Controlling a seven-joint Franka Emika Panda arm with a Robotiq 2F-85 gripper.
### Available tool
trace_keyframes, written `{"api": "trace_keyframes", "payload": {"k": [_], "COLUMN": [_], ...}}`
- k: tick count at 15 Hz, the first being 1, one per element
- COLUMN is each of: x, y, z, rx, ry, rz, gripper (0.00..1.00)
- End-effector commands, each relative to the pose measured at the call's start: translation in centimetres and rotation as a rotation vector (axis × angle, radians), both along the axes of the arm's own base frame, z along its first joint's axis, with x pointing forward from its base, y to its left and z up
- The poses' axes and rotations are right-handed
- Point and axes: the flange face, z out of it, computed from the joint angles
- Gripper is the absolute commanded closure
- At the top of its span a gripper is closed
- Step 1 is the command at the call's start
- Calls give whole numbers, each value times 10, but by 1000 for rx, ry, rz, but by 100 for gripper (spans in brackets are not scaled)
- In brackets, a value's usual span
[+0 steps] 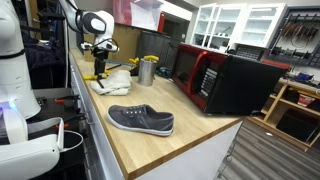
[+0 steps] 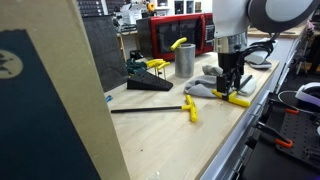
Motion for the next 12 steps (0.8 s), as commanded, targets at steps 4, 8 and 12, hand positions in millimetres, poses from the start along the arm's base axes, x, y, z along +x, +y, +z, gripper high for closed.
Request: {"api": "trace_keyframes", "payload": {"k": [4, 8, 12], "x": [21, 31, 36], "y": [9, 23, 39], "z": [12, 15, 9], "rx": [13, 20, 44], "ry": [-45, -50, -32], "rz": [23, 45, 68], "gripper": [0, 0, 0]}}
